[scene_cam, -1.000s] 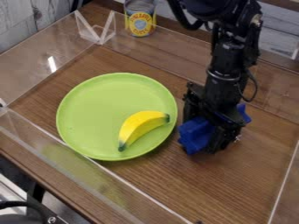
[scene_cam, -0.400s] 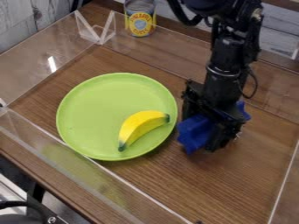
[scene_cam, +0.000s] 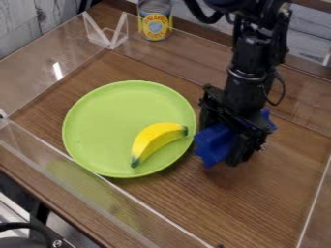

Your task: Put the blue object in the green plate

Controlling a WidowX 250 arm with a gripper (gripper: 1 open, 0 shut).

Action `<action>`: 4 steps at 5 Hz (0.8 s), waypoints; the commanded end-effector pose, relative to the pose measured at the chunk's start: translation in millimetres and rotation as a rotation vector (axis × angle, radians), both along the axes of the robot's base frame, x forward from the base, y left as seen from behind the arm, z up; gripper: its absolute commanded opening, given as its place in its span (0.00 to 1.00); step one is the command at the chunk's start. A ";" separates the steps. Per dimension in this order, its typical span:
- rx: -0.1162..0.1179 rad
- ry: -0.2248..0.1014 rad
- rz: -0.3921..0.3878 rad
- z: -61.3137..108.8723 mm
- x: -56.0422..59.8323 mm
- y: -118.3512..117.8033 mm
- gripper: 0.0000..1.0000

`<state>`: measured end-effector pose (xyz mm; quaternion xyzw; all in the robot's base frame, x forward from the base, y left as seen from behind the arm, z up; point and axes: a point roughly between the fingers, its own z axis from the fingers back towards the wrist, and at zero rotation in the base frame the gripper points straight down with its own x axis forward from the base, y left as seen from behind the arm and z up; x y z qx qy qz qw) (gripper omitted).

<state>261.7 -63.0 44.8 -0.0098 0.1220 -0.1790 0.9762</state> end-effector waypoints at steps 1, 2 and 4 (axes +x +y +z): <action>-0.012 -0.070 0.007 23.9 3.7 -0.6 0.00; -0.010 -0.068 0.013 28.3 0.2 -1.4 0.00; -0.009 -0.071 0.021 35.5 -6.4 -3.5 0.00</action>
